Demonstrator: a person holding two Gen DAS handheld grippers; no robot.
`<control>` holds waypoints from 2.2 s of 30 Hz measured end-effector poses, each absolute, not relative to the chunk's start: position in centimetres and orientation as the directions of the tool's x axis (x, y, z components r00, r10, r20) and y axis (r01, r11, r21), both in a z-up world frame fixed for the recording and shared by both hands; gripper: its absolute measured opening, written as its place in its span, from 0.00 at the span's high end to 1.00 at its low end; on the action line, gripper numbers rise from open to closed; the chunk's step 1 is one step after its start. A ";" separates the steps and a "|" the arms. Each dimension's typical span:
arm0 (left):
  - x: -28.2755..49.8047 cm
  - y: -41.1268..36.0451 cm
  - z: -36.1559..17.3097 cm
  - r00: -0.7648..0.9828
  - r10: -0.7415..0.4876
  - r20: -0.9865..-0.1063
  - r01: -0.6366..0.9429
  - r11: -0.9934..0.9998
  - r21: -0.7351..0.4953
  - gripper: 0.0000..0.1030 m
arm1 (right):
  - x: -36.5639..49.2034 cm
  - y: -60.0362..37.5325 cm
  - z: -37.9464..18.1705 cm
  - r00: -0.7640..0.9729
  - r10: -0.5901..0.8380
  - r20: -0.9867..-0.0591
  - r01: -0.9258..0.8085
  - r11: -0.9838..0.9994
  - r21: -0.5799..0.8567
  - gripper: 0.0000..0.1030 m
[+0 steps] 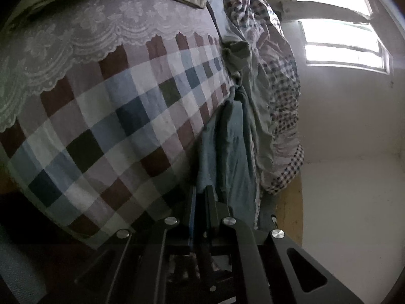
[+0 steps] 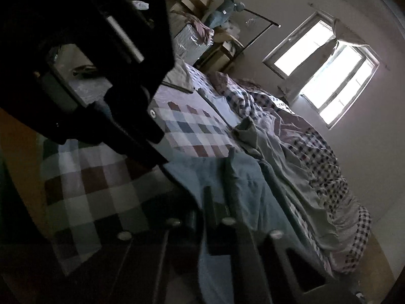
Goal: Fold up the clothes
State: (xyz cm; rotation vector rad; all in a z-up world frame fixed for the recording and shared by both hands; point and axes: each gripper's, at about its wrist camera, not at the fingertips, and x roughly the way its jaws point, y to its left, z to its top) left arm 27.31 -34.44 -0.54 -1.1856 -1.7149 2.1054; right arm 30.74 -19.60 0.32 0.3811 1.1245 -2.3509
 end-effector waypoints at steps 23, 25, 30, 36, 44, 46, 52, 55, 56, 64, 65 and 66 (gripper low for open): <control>25.7 -34.0 -2.7 -0.686 0.652 -0.322 0.288 -0.162 -0.944 0.48 | 29.4 -18.6 3.0 -0.741 -0.359 -0.567 0.641 -0.629 -0.440 0.99; 25.7 -34.0 -2.5 -0.697 0.648 -0.308 0.272 -0.159 -0.949 0.48 | 29.0 -18.0 3.3 -0.730 -0.365 -0.578 0.640 -0.662 -0.391 0.99; 26.0 -33.8 -4.0 -0.678 0.668 -0.306 0.319 -0.107 -0.942 0.48 | 29.1 -17.8 3.6 -0.725 -0.365 -0.584 0.637 -0.677 -0.368 0.99; 25.9 -33.3 -5.4 -0.681 0.689 -0.247 0.336 -0.006 -0.942 0.48 | 28.7 -17.8 3.6 -0.709 -0.364 -0.604 0.633 -0.707 -0.316 0.99; 25.8 -34.2 -3.7 -0.735 0.638 -0.230 0.262 -0.045 -0.964 0.78 | 30.2 -18.5 2.6 -0.712 -0.354 -0.606 0.646 -0.670 -0.367 0.98; 25.6 -34.1 -3.5 -0.714 0.642 -0.278 0.282 -0.101 -0.954 0.86 | 30.3 -18.7 2.4 -0.721 -0.346 -0.600 0.640 -0.666 -0.384 0.98; 25.5 -34.6 -3.1 -0.716 0.629 -0.302 0.274 -0.145 -0.951 0.97 | 30.5 -18.8 1.7 -0.796 -0.255 -0.549 0.554 -0.671 -0.492 0.61; 25.9 -34.7 -3.3 -0.710 0.637 -0.301 0.264 -0.155 -0.952 0.97 | 30.0 -18.9 1.2 -0.861 -0.169 -0.480 0.458 -0.667 -0.587 0.43; 25.8 -34.8 -3.3 -0.709 0.639 -0.300 0.263 -0.156 -0.952 0.97 | 29.6 -19.0 1.1 -0.872 -0.145 -0.468 0.436 -0.664 -0.607 0.43; 25.4 -34.8 -2.3 -0.711 0.658 -0.248 0.214 -0.133 -0.968 0.98 | 25.5 -18.0 0.9 -0.887 -0.030 -0.460 0.354 -0.684 -0.638 0.43; 25.2 -34.8 -2.2 -0.711 0.661 -0.240 0.207 -0.130 -0.970 0.98 | 25.0 -17.8 0.9 -0.886 -0.025 -0.463 0.351 -0.690 -0.633 0.44; 25.2 -34.8 -2.0 -0.712 0.662 -0.233 0.200 -0.127 -0.972 0.98 | 24.6 -17.9 0.9 -0.883 -0.021 -0.470 0.353 -0.689 -0.633 0.44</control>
